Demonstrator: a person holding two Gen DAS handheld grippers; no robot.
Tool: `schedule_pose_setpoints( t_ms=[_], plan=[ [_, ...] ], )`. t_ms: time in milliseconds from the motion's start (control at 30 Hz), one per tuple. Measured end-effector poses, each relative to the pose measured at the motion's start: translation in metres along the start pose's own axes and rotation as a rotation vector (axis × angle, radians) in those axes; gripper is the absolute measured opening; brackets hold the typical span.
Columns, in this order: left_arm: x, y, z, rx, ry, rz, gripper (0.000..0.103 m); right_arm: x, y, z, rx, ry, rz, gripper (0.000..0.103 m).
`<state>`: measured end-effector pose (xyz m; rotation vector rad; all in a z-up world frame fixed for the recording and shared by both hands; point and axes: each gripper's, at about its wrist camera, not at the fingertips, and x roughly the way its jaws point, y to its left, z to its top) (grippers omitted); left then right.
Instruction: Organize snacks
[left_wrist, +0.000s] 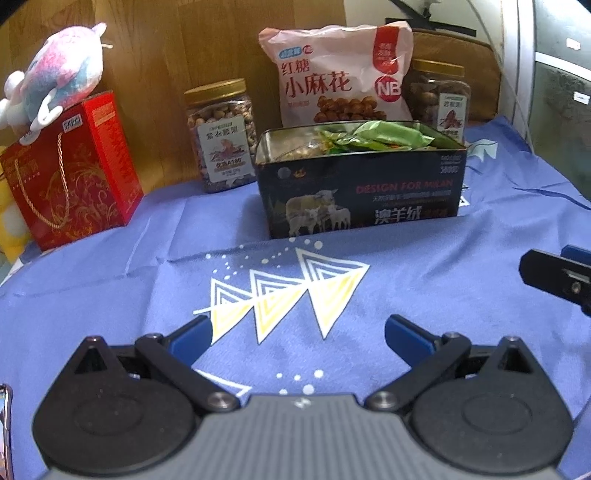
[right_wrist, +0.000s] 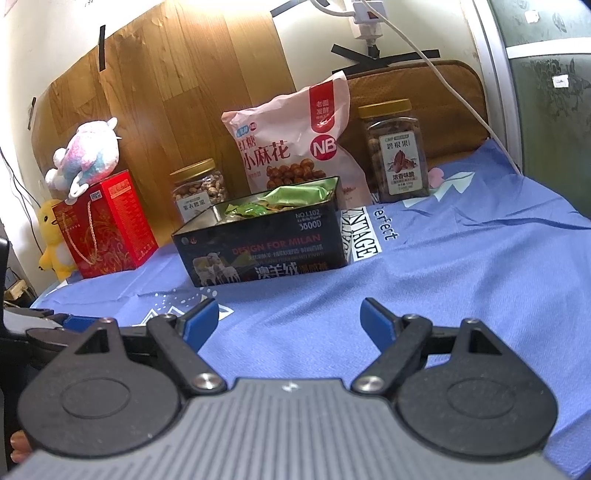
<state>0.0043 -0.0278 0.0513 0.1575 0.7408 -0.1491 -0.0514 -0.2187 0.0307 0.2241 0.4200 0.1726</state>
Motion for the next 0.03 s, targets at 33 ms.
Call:
schedule_pose_setpoints(
  t_ms=[33],
  plan=[
    [-0.0011, -0.0008, 0.0003, 0.005, -0.007, -0.004, 0.103, -0.0003, 0.0004, 0.0001, -0.001, -0.001, -0.001, 0.086]
  ],
)
